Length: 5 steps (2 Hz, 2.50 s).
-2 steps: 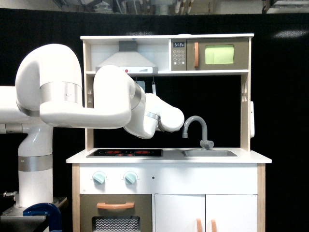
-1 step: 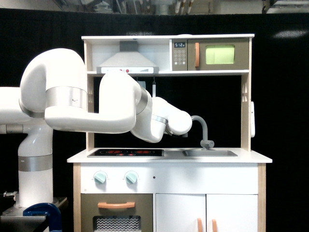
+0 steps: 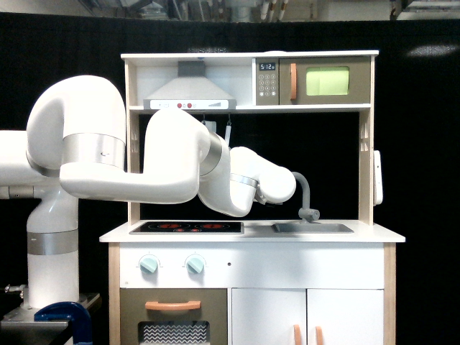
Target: Turn on the faucet
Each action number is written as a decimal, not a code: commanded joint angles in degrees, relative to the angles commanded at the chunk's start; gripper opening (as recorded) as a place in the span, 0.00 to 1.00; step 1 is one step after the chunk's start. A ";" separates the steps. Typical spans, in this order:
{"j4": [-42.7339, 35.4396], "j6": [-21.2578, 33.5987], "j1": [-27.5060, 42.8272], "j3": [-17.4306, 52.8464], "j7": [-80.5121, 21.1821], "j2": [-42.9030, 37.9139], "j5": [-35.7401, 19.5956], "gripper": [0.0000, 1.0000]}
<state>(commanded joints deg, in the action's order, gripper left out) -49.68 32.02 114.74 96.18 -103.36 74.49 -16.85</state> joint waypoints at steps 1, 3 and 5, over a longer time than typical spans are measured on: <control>-5.94 7.08 -1.52 0.87 2.84 1.15 4.13 1.00; -17.99 16.61 0.34 1.76 6.65 4.29 9.65 1.00; -10.62 23.09 -14.10 -2.29 9.84 4.53 12.60 1.00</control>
<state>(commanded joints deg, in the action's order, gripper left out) -60.29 55.11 100.64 93.89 -93.52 79.02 -4.25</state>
